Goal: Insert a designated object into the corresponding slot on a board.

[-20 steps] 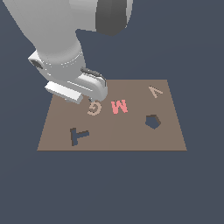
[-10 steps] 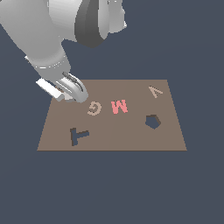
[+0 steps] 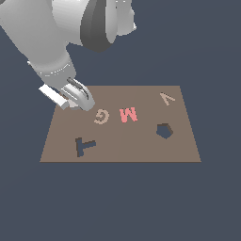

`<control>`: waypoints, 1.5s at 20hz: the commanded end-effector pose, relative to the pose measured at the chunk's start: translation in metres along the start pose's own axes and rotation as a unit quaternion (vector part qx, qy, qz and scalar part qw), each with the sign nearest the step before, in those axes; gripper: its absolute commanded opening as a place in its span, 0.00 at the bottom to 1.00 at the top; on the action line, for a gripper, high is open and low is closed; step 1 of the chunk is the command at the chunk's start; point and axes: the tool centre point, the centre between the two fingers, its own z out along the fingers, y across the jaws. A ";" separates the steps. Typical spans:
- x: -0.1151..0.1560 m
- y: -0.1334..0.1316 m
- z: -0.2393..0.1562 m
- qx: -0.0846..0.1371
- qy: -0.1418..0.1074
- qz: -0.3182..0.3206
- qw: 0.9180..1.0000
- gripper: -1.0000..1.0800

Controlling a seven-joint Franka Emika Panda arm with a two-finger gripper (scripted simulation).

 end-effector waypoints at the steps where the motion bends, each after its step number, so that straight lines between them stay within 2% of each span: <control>1: 0.000 0.000 0.004 0.000 0.000 0.000 1.000 0.96; 8: -0.001 -0.001 0.018 0.000 0.000 -0.001 1.000 0.96; 9: -0.001 -0.001 0.018 0.000 0.000 -0.001 1.000 0.00; 22: -0.001 -0.003 0.018 0.000 0.000 -0.003 1.000 0.00; 26: -0.004 -0.019 0.017 0.000 0.000 -0.012 1.000 0.00; 30: -0.011 -0.050 0.016 0.000 0.000 -0.030 1.000 0.00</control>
